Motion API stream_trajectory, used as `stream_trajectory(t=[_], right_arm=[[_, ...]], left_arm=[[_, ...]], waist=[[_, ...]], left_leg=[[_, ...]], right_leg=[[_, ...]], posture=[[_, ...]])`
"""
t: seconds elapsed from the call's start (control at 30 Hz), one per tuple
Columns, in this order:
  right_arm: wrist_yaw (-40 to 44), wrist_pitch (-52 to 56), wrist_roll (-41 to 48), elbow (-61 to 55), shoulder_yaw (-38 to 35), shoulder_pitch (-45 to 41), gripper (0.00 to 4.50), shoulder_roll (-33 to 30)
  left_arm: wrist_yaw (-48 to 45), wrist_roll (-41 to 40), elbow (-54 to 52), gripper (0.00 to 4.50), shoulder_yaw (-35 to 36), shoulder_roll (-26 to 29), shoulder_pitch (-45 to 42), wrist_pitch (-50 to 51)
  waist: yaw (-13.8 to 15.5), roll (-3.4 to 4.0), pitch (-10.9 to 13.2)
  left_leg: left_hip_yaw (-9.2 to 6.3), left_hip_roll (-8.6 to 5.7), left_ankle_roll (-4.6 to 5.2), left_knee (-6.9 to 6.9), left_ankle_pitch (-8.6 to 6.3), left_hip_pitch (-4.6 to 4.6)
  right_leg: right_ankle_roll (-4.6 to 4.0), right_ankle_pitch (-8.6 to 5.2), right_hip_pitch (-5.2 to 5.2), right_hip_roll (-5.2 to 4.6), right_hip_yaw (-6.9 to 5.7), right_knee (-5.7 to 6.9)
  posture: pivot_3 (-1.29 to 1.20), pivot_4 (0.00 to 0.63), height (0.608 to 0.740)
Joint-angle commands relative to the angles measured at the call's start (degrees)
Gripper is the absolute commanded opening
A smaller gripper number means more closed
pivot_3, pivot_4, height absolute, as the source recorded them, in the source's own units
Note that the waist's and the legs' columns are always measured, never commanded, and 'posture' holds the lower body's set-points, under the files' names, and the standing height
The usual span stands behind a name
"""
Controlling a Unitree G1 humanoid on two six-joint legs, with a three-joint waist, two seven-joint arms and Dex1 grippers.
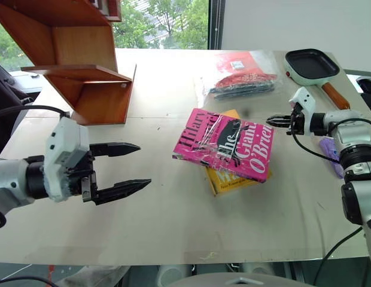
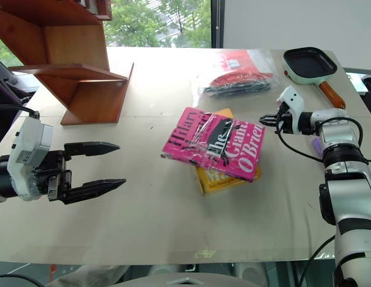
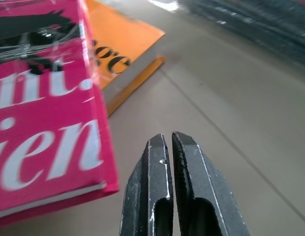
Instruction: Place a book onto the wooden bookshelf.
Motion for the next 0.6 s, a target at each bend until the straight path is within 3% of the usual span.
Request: stream_trajectory(t=[0.03, 0.27, 0.6], right_arm=[[6.6, 6.1, 2.9, -11.6, -0.2, 4.3, 0.02, -2.6], [4.9, 19.5, 7.7, -36.2, -1.8, 16.2, 0.02, -5.3], [-2.3, 25.3, 10.3, -46.8, -1.7, 20.9, 0.02, -2.8]], left_arm=[[0.1, -1.1, -1.1, 4.5, 1.8, 0.4, 0.0, 0.2], [0.0, -0.7, -0.8, 4.5, 0.0, 0.7, 0.3, 0.6], [0.9, -0.9, 0.0, 4.5, -3.5, 0.9, -2.4, 1.2]], waist=[[0.1, 0.0, 0.0], [0.1, 0.02, 0.0], [0.2, 0.0, 0.0]], left_leg=[[0.0, 0.0, 0.0, 0.0, 0.0, 0.01], [-0.03, 0.02, -0.01, 0.0, 0.0, 0.01], [-0.01, 0.01, -0.02, 0.03, 0.0, 0.11]], right_leg=[[0.0, 0.0, 0.01, 0.0, 0.01, 0.01], [0.0, 0.0, 0.0, -0.01, 0.02, 0.03], [-0.01, 0.0, -0.01, 0.0, 0.05, 0.26]], posture=[[0.0, 0.15, 0.74], [0.0, 0.15, 0.74], [0.0, 0.15, 0.74]])
